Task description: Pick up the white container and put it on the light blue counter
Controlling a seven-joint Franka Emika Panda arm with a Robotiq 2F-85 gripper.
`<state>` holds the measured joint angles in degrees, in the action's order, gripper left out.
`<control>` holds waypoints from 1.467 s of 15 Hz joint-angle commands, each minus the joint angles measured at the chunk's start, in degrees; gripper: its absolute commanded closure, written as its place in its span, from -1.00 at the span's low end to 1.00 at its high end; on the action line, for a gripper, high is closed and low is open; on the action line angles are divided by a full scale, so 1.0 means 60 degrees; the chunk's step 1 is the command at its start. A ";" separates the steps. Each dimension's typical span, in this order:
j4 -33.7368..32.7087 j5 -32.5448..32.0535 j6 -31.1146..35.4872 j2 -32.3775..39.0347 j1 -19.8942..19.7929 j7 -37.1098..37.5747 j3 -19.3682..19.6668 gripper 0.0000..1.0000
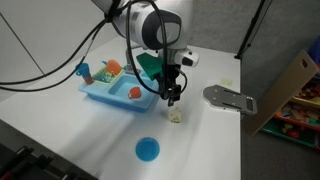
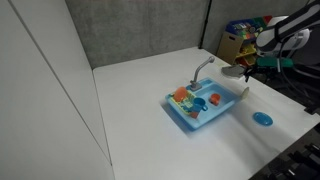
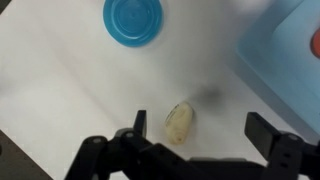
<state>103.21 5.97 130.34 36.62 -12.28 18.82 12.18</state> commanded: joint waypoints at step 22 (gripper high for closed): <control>-0.0802 0.0766 0.0196 0.0968 0.0158 0.3409 0.0582 -1.00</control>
<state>98.71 9.86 130.73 42.31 -11.96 37.60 15.15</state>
